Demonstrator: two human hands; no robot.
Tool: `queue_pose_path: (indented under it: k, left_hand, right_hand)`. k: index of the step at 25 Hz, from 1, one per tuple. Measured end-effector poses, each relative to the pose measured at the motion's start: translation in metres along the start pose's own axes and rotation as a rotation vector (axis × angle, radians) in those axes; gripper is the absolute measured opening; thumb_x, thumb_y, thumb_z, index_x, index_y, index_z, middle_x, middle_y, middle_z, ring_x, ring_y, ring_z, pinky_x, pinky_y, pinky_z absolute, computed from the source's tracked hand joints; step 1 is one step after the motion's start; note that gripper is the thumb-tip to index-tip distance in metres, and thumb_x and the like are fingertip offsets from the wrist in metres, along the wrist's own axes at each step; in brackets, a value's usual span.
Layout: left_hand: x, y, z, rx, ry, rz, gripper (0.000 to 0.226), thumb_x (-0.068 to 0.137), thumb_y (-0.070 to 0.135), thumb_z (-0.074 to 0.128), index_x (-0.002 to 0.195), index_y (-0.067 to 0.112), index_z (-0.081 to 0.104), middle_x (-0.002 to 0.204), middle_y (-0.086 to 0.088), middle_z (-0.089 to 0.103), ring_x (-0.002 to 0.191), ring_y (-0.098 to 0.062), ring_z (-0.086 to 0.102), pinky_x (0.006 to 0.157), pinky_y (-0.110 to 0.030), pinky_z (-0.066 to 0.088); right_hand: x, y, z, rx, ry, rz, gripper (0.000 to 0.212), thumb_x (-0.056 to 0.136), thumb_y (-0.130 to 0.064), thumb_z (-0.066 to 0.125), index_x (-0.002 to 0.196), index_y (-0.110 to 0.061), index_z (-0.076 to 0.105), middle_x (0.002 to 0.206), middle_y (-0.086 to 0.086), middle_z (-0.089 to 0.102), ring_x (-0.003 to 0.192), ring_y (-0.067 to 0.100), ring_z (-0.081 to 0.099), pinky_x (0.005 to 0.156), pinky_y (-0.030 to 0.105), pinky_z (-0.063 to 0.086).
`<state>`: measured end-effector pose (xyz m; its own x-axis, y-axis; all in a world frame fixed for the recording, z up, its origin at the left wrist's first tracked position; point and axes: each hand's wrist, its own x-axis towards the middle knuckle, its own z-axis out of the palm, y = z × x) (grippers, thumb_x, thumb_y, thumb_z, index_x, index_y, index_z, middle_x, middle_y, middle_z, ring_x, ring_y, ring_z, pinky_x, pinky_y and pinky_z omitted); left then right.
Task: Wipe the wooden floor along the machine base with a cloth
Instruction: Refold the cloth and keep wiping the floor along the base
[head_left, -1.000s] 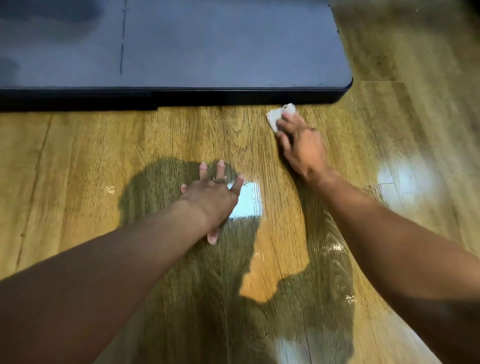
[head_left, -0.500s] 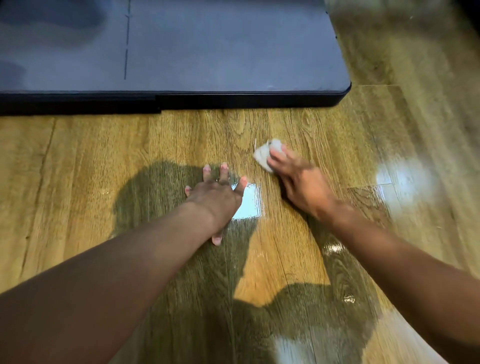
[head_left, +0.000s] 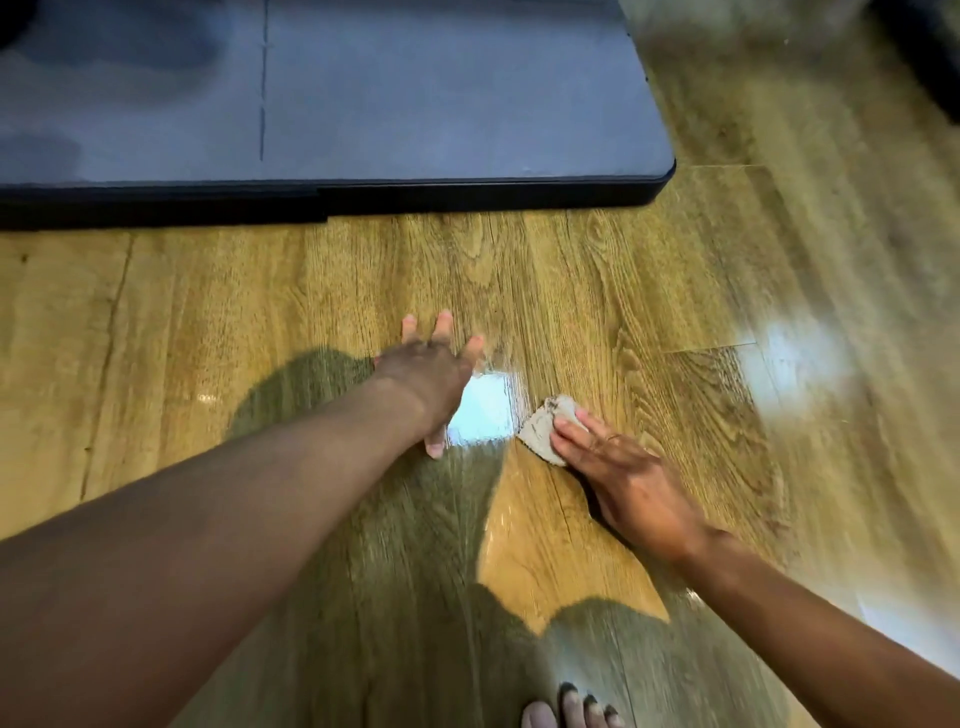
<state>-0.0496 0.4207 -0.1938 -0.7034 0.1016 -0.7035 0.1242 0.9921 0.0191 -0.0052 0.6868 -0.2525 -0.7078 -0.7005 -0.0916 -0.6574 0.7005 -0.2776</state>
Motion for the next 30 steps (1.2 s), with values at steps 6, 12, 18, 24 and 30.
queue_pose_path:
  k: [6, 12, 18, 24, 30]
  left_hand:
    - [-0.005, -0.007, 0.014, -0.069, 0.066, 0.000, 0.122, 0.072, 0.030, 0.079, 0.148, 0.027, -0.017, 0.152, -0.014, -0.024, 0.141, -0.041, -0.011, 0.113, -0.052, 0.015]
    - [-0.008, -0.034, 0.044, -0.136, 0.130, 0.081, 0.110, 0.075, 0.036, 0.076, 0.149, 0.035, -0.004, 0.154, -0.002, -0.026, 0.143, -0.029, -0.014, 0.114, -0.049, 0.014]
    - [-0.019, -0.048, 0.035, -0.064, 0.084, -0.005, 0.124, 0.067, 0.028, 0.084, 0.150, 0.034, -0.008, 0.156, -0.006, -0.022, 0.144, -0.034, -0.012, 0.113, -0.054, 0.021]
    - [-0.032, -0.065, 0.034, 0.007, -0.043, -0.108, 0.133, 0.069, 0.027, 0.083, 0.145, 0.034, -0.025, 0.151, -0.019, -0.029, 0.140, -0.047, -0.012, 0.110, -0.058, 0.024]
    - [-0.036, -0.075, 0.037, 0.129, 0.047, -0.177, 0.142, 0.056, 0.067, 0.073, 0.140, 0.026, -0.034, 0.149, -0.020, -0.030, 0.138, -0.049, -0.010, 0.109, -0.057, 0.027]
  right_hand:
    - [0.061, -0.009, -0.015, 0.077, 0.019, 0.232, 0.073, 0.086, 0.016, 0.036, 0.148, -0.022, 0.027, 0.157, -0.006, 0.011, 0.143, 0.015, 0.020, 0.102, 0.046, 0.044]
    - [-0.051, -0.023, 0.012, 0.025, -0.089, -0.199, 0.093, 0.075, 0.006, 0.069, 0.148, -0.030, 0.023, 0.155, -0.010, 0.021, 0.143, 0.013, 0.020, 0.108, 0.038, 0.039]
    - [-0.007, -0.034, 0.007, 0.056, 0.068, 0.088, 0.067, 0.082, 0.009, 0.051, 0.143, -0.019, 0.037, 0.152, -0.004, 0.026, 0.141, 0.018, 0.024, 0.100, 0.045, 0.046]
    - [-0.042, -0.051, 0.011, 0.108, -0.034, -0.236, 0.065, 0.078, -0.001, 0.073, 0.136, -0.019, 0.049, 0.145, -0.002, 0.042, 0.135, 0.021, 0.038, 0.098, 0.044, 0.048]
    - [0.017, -0.079, 0.011, 0.150, 0.133, 0.177, 0.050, 0.087, -0.002, 0.041, 0.135, -0.016, 0.046, 0.146, -0.002, 0.033, 0.136, 0.018, 0.031, 0.095, 0.039, 0.051]
